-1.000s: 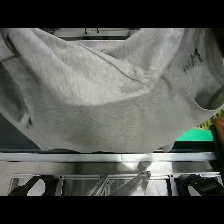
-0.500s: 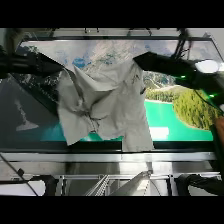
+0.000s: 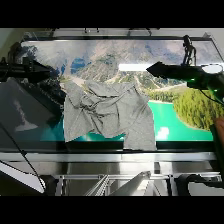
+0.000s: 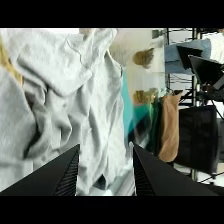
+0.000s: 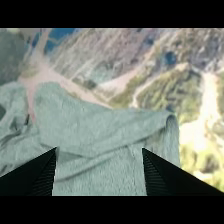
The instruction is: Fold the shirts.
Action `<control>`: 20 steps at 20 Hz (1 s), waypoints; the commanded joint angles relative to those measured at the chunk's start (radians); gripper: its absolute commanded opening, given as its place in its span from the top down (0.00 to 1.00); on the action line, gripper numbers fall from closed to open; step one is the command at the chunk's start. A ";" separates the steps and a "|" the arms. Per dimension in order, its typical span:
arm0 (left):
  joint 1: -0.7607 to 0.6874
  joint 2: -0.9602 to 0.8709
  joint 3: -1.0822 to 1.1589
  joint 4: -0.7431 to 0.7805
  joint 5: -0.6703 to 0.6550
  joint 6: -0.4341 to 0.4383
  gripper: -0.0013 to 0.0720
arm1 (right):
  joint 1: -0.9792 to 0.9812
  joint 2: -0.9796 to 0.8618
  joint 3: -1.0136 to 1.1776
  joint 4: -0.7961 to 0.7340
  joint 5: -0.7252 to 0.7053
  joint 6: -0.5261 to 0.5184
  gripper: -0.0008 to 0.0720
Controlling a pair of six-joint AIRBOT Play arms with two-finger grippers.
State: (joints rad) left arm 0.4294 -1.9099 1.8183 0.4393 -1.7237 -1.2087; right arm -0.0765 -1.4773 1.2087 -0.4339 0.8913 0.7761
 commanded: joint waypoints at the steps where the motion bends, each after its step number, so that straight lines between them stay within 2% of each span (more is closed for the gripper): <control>1: 0.065 0.124 -0.151 0.154 -0.069 -0.056 0.52 | -0.119 0.012 -0.023 -0.207 0.242 0.142 0.20; 4: 0.089 0.314 -0.443 0.507 -0.046 -0.055 0.52 | -0.182 0.012 -0.122 -0.245 0.288 0.143 0.20; 6: 0.101 0.427 -0.661 0.625 0.056 -0.056 0.52 | -0.198 0.011 -0.196 -0.244 0.283 0.124 0.20; 9: 0.092 0.520 -0.932 0.575 0.204 -0.055 0.52 | -0.195 0.011 -0.268 -0.243 0.261 0.114 0.20; 12: 0.009 0.506 -1.067 0.572 0.306 -0.050 0.52 | -0.195 0.011 -0.286 -0.236 0.261 0.111 0.20; 18: -0.209 0.283 -1.009 0.570 0.332 -0.039 0.52 | -0.195 0.011 -0.286 -0.217 0.269 0.112 0.20; 19: -0.235 0.252 -0.974 0.558 0.309 -0.038 0.60 | -0.196 0.011 -0.286 -0.217 0.269 0.115 0.20; 20: -0.258 0.231 -0.934 0.554 0.304 -0.038 0.59 | -0.196 0.011 -0.286 -0.218 0.268 0.115 0.20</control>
State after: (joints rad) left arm 0.2512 -1.5963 0.8227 0.9878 -1.4471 -1.2503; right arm -0.2718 -1.4662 0.9245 -0.6548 1.1572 0.8890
